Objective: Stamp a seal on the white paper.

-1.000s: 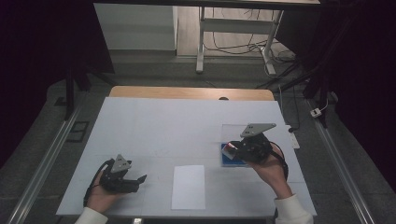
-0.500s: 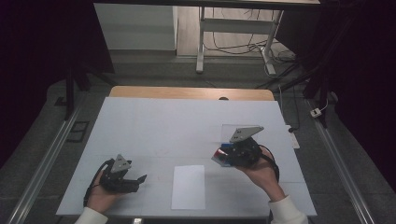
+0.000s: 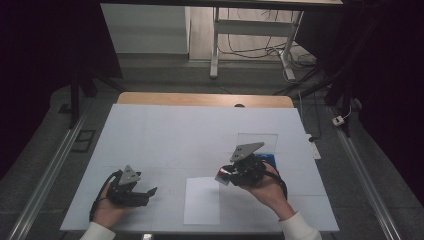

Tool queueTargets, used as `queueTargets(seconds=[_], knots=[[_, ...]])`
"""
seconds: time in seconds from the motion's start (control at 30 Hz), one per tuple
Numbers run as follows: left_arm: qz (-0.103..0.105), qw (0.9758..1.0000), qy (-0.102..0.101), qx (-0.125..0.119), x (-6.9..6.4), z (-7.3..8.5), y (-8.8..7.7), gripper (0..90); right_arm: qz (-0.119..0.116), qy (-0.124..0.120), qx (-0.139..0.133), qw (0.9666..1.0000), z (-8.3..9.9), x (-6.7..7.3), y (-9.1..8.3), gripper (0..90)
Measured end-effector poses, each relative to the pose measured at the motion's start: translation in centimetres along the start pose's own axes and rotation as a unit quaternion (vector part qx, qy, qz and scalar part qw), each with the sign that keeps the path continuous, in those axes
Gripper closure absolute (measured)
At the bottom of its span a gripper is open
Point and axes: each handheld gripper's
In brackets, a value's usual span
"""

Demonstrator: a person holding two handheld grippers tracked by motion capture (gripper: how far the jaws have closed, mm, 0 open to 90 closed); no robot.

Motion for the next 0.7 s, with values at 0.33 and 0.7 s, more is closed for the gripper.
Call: queueTargets(seconds=[0.33, 0.7], knots=[[0.0, 1.0, 0.001, 0.001, 0.0, 0.0, 0.0, 19.9, -0.015, -0.027, 0.01, 0.9995, -0.8, 2.1, 2.0, 70.1], [0.001, 1.0, 0.0, 0.0, -0.1, 0.0, 0.0, 20.0, -0.019, -0.05, 0.022, 0.9983, -1.3, 4.0, 4.1, 70.1]])
Point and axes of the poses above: each handheld gripper's, and its own axes: y roughly forward along the jaws, z roughly out of its underside, x roughly to its left, and after that the axes turned 2 degrees about x, right-handed
